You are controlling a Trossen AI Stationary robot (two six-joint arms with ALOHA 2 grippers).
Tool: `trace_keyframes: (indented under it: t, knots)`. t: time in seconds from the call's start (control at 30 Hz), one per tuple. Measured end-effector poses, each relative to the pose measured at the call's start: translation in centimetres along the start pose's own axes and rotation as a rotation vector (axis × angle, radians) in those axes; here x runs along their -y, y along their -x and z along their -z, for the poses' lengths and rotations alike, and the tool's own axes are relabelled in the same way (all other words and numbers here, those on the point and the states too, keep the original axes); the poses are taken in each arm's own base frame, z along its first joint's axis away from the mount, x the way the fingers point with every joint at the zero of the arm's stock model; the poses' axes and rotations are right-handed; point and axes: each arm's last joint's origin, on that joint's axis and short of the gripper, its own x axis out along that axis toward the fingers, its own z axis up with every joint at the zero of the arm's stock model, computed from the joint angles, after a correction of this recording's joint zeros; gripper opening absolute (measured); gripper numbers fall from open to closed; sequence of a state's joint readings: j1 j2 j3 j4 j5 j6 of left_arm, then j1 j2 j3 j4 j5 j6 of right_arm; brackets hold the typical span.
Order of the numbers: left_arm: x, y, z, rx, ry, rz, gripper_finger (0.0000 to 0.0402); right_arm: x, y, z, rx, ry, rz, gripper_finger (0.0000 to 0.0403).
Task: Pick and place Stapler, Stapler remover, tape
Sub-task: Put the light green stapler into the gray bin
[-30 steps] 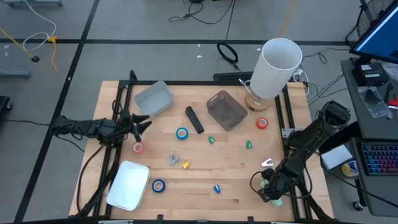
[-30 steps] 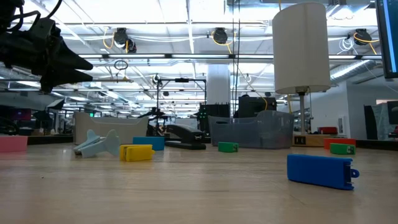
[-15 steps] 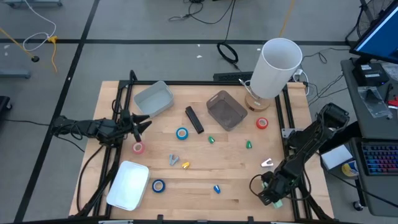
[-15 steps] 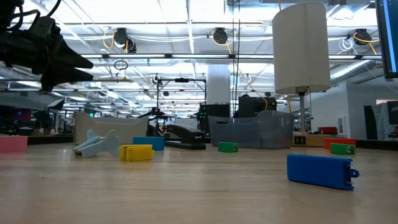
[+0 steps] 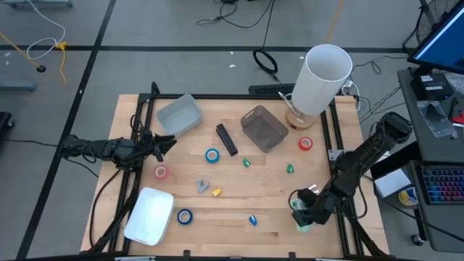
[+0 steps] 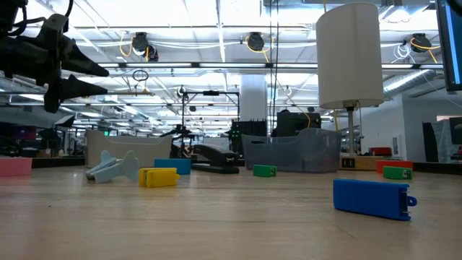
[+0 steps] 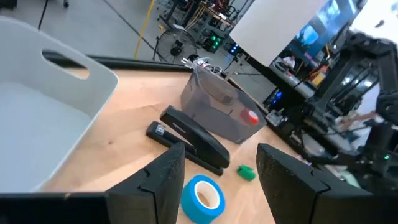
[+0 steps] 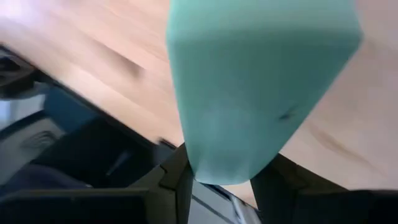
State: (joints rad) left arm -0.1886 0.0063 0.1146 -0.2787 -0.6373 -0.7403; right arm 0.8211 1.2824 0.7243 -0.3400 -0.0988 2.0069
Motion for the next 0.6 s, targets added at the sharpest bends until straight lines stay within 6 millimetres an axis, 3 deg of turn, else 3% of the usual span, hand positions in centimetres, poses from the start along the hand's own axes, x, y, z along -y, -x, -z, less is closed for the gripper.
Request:
trace_keyframes:
  t: [0.4, 0.6]
  knots:
    - [0.0, 0.0, 0.0, 0.001, 0.284, 0.003, 0.02, -4.0, 1.7, -5.0, 0.094, 0.156, -0.286, 0.0118]
    - [0.0, 0.0, 0.0, 0.0, 0.344, 0.003, 0.02, -5.3, 2.7, -7.1, 0.16, 0.187, -0.402, 0.0118]
